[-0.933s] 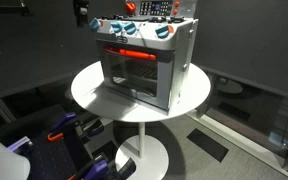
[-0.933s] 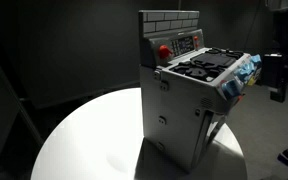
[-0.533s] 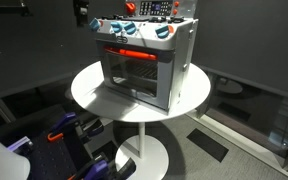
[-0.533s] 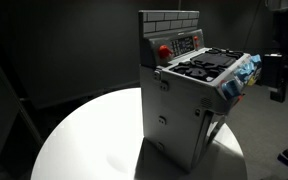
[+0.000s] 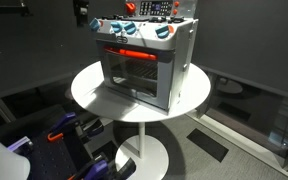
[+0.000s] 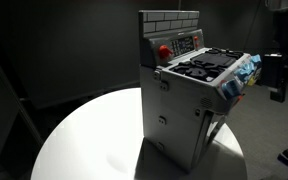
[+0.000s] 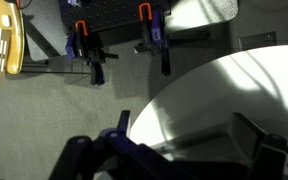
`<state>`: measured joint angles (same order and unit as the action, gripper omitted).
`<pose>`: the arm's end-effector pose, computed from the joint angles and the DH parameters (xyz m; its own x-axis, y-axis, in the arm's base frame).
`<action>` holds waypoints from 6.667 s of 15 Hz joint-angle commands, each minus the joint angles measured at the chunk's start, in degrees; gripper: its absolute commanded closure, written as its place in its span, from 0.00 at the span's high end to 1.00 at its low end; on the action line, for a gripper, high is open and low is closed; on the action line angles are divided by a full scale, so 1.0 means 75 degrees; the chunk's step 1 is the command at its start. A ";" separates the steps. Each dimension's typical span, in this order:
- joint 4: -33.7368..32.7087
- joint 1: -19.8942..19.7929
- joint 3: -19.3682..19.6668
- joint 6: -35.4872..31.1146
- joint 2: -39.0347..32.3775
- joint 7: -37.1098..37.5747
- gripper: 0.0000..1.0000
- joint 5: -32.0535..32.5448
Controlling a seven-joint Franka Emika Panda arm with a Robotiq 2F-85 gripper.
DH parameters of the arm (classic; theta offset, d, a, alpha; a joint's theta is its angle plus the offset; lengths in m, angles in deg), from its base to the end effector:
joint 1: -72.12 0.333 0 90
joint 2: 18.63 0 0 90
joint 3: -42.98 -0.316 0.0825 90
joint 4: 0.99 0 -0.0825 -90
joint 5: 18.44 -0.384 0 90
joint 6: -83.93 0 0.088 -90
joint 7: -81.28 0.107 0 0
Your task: Push the top right button of the toy stove
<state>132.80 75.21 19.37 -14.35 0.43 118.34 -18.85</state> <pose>0.3684 0.1915 0.4336 0.9553 -0.2428 -0.1686 -0.1890 -0.9402 0.2833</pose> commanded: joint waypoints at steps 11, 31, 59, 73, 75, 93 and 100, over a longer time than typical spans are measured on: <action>-0.0667 0.0371 0.1016 -0.0368 0.0503 -0.0078 1.00 0.0002; -0.1240 -0.0868 0.1371 -0.4133 -0.0626 0.1456 1.00 0.1266; -0.4027 -0.0070 0.2687 -0.3074 -0.3285 0.2621 1.00 0.1674; -0.4395 -0.0006 0.2890 -0.3146 -0.3794 0.2538 1.00 0.1665; -0.4477 -0.0010 0.2921 -0.3151 -0.3887 0.2520 1.00 0.1653; -0.2819 0.0157 0.2689 -0.1329 -0.1845 0.1657 1.00 0.0777; -0.1945 0.0137 0.2627 -0.0204 -0.0654 -0.0099 1.00 0.0230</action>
<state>114.39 76.65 39.34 -17.75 -9.49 124.26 -15.14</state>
